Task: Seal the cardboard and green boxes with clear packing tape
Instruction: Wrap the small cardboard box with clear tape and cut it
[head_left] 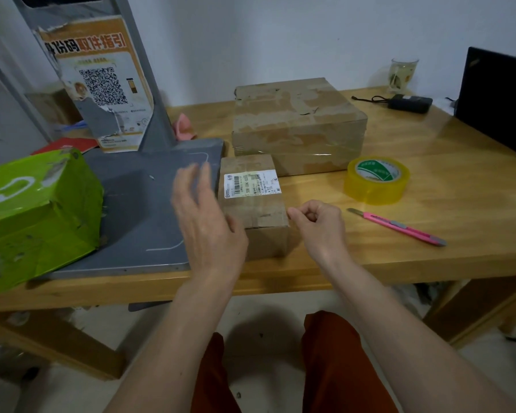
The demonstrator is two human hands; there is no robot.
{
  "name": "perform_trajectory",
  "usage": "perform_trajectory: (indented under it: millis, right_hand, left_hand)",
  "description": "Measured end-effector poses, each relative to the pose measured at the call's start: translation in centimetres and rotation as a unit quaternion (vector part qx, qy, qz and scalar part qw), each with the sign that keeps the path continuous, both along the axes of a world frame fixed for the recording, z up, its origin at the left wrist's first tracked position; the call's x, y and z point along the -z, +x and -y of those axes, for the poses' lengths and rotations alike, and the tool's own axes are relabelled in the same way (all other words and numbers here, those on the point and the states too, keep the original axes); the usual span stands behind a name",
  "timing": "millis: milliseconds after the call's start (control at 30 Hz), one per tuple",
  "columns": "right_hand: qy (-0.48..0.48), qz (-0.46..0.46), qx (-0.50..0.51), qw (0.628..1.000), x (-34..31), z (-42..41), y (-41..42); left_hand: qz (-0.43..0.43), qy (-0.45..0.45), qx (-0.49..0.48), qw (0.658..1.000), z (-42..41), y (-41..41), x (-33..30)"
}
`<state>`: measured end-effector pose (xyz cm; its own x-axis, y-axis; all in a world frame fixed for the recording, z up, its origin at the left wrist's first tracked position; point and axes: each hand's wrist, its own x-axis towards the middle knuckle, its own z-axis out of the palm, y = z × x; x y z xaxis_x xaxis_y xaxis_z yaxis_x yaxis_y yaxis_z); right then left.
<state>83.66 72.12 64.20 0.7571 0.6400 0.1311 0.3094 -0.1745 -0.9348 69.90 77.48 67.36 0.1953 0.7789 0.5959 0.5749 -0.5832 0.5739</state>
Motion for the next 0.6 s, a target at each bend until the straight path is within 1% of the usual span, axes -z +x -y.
perform_trajectory:
  millis: [33, 67, 100, 167, 200, 233, 367, 433, 500, 567, 600]
  right_hand:
    - [0.004, 0.001, 0.001, 1.0, 0.0, -0.1, -0.1]
    - [0.008, 0.001, 0.002, 1.0, 0.1, -0.1, -0.3]
    - [0.01, 0.004, 0.003, 1.0, 0.1, -0.1, -0.4]
    - [0.003, 0.017, 0.004, 1.0, 0.2, -0.1, -0.7]
    - [-0.002, 0.024, 0.006, 1.0, 0.2, -0.2, -0.8]
    - [-0.004, 0.029, 0.01, 1.0, 0.3, -0.2, -1.0]
    - [-0.01, 0.034, 0.013, 0.999, 0.5, -0.3, -1.5]
    - [-0.006, 0.024, 0.005, 1.0, 0.7, -0.1, -1.6]
    - [-0.002, 0.023, 0.002, 1.0, 0.8, 0.1, -1.6]
    - [-0.005, 0.028, 0.004, 1.0, 0.8, 0.0, -1.6]
    - [-0.009, 0.03, 0.005, 1.0, 0.8, 0.0, -1.6]
  left_hand:
    - [-0.028, 0.018, 0.055, 0.998, 0.6, 0.1, 0.1]
    - [-0.079, 0.019, 0.107, 0.991, 1.2, 0.2, 0.1]
    - [-0.15, 0.007, 0.144, 0.978, 1.8, 0.4, 0.2]
    - [-0.293, -0.003, 0.156, 0.943, 2.6, 0.6, 0.7]
    - [-0.341, 0.005, 0.148, 0.928, 2.7, 0.7, 1.0]
    - [-0.365, 0.009, 0.144, 0.92, 2.8, 0.8, 1.0]
    - [-0.396, -0.014, 0.169, 0.902, 2.5, 0.6, 0.4]
    - [-0.408, -0.003, 0.177, 0.896, 2.6, 0.7, 0.4]
    - [-0.398, 0.007, 0.171, 0.901, 2.6, 0.7, 0.7]
    - [-0.374, -0.004, 0.153, 0.915, 2.2, 0.6, 0.7]
    - [-0.373, -0.008, 0.147, 0.916, 2.0, 0.5, 0.7]
